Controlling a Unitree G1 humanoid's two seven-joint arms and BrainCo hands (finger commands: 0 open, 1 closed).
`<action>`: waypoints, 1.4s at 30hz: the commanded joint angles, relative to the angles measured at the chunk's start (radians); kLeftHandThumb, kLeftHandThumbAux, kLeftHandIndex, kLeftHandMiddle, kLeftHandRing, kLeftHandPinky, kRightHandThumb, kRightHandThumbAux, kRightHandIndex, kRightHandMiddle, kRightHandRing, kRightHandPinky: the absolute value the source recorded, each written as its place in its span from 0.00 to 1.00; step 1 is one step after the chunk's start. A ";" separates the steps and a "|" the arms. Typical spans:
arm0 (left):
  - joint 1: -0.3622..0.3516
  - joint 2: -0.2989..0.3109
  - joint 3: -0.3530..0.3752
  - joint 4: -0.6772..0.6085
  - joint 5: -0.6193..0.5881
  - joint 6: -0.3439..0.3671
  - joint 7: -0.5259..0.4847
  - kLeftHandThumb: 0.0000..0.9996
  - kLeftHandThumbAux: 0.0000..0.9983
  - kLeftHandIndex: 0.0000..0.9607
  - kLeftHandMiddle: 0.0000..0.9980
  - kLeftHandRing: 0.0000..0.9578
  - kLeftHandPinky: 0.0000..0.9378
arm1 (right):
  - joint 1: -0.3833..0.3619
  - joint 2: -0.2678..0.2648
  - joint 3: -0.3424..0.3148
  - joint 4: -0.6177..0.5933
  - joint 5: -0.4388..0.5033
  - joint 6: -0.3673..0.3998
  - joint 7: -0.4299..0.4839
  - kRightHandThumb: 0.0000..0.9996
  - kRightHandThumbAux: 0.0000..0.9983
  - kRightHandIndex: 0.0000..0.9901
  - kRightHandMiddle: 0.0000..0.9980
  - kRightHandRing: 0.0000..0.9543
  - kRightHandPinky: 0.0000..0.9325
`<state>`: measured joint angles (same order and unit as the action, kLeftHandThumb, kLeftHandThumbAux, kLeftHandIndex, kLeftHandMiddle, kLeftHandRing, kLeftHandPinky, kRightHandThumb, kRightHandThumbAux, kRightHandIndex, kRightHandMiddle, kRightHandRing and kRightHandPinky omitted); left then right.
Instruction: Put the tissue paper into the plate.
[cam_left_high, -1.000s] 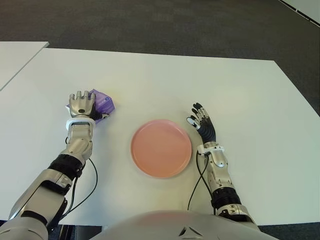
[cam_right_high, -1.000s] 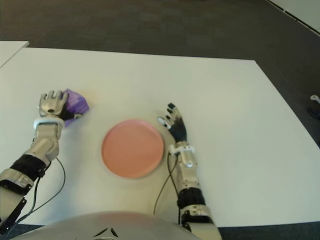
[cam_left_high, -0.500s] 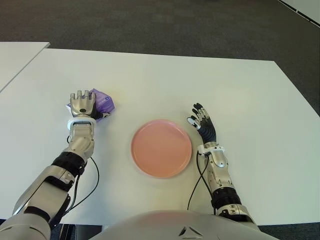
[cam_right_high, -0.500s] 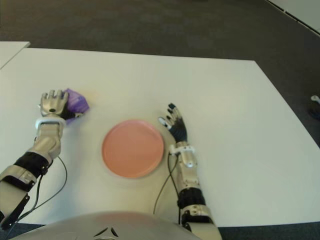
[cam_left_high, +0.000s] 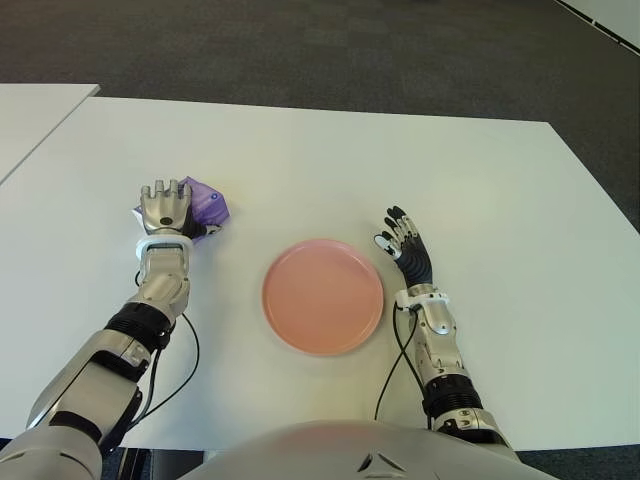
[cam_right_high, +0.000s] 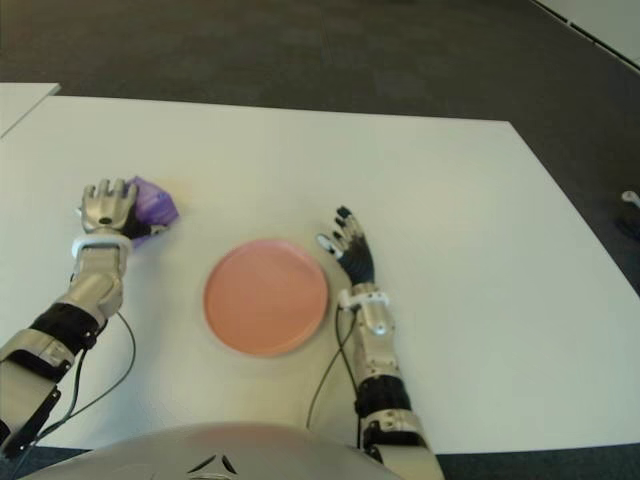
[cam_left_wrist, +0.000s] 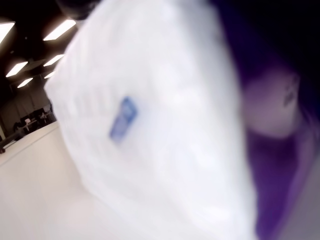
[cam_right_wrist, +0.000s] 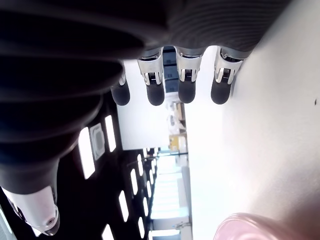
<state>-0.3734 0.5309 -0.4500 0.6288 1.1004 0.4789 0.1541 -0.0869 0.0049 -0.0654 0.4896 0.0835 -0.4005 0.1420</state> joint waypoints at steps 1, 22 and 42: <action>0.066 -0.041 -0.020 0.076 -0.068 -0.087 0.057 0.21 0.54 0.36 0.48 0.50 0.55 | 0.078 0.002 -0.009 0.084 0.009 0.053 0.000 0.00 0.66 0.00 0.00 0.00 0.00; 0.021 -0.027 0.005 0.299 -0.165 -0.478 0.745 0.74 0.70 0.46 0.84 0.87 0.90 | 0.077 -0.001 -0.013 0.081 0.012 0.054 0.003 0.00 0.67 0.00 0.00 0.00 0.00; -0.011 -0.015 0.016 0.340 -0.210 -0.592 0.820 0.75 0.70 0.46 0.86 0.90 0.91 | 0.077 0.001 -0.011 0.081 0.011 0.055 0.004 0.00 0.67 0.00 0.00 0.00 0.00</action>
<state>-0.4069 0.5292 -0.4155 0.9442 0.9011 -0.1038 0.9817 -0.0898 0.0027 -0.0684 0.4894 0.0857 -0.4091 0.1494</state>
